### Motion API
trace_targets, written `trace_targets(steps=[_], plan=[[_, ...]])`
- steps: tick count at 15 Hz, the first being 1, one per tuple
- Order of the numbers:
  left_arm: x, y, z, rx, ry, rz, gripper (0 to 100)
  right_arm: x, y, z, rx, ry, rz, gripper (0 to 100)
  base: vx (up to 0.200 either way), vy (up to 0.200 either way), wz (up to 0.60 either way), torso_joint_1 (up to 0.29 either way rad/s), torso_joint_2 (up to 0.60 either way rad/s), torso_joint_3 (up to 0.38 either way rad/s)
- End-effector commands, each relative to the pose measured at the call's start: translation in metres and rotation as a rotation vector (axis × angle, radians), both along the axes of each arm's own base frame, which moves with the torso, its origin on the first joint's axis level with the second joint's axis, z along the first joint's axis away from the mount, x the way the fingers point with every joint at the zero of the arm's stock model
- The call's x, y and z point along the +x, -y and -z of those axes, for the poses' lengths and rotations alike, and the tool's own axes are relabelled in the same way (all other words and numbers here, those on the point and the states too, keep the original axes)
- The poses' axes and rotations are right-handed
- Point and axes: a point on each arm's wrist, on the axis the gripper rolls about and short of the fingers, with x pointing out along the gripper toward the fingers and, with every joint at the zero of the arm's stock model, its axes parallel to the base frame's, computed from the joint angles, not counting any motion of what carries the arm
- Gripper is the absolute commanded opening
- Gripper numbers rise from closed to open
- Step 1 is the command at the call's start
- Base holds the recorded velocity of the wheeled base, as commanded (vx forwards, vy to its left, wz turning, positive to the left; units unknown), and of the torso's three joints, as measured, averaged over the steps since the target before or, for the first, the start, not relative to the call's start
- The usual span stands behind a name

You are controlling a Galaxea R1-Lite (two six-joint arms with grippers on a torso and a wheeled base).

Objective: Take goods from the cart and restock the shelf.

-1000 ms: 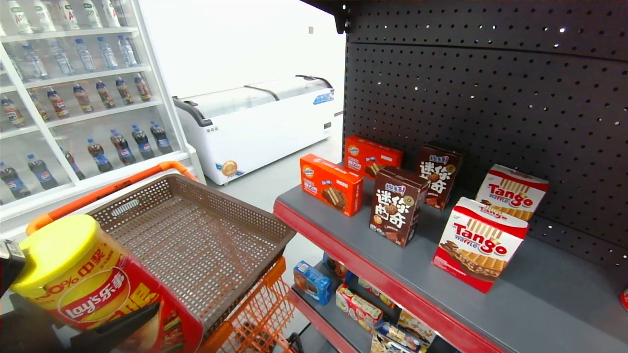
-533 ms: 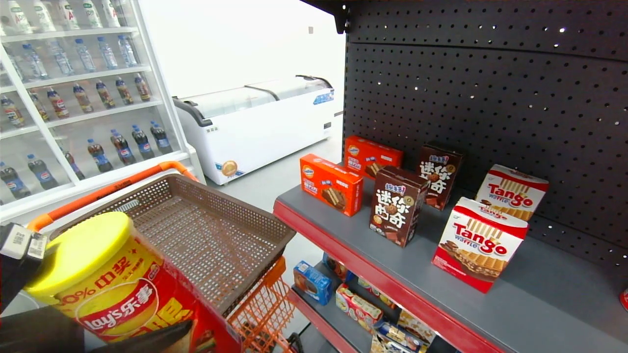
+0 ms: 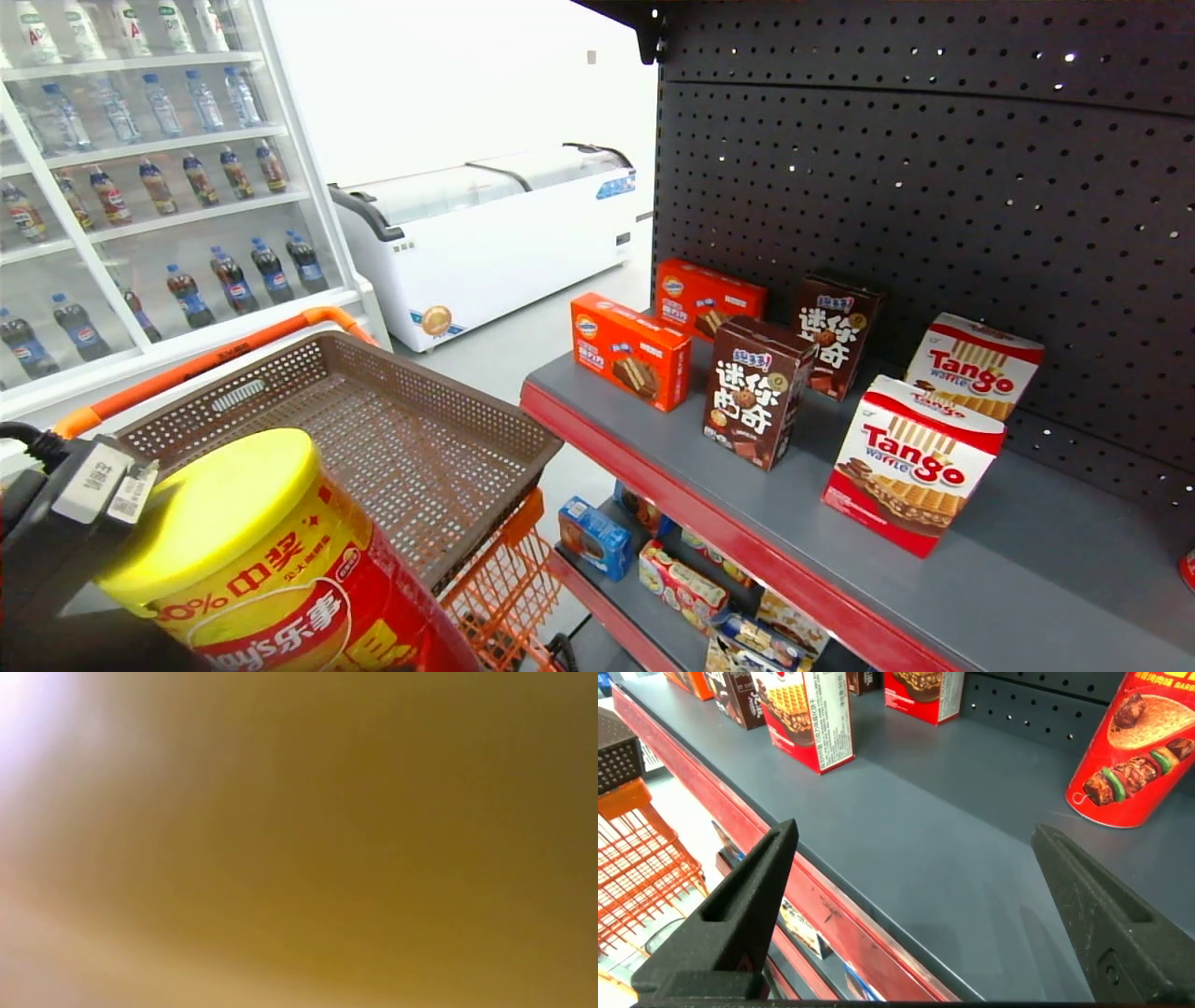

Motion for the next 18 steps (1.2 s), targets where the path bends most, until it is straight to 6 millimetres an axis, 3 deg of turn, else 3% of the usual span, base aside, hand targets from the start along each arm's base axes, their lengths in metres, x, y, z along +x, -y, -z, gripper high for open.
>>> trace_targets(steps=[1, 4, 18], plan=[[0.0030, 0.0016, 0.0023, 0.008, -0.017, 0.001, 0, 0.0001, 0.0000, 0.0000, 0.000, -0.001, -0.001, 100, 0.000, 0.000, 0.00, 0.000, 0.00, 0.000], [0.0007, 0.0040, 0.0046, 0.012, -0.025, 0.026, 0, 0.0001, 0.0000, 0.0000, 0.000, -0.001, -0.001, 100, 0.000, 0.000, 0.00, 0.000, 0.00, 0.000], [-0.0027, 0.0028, 0.0105, 0.021, -0.043, 0.031, 0, 0.0001, 0.0000, 0.0000, 0.000, -0.001, -0.001, 100, 0.000, 0.000, -0.60, 0.003, 0.00, 0.003]])
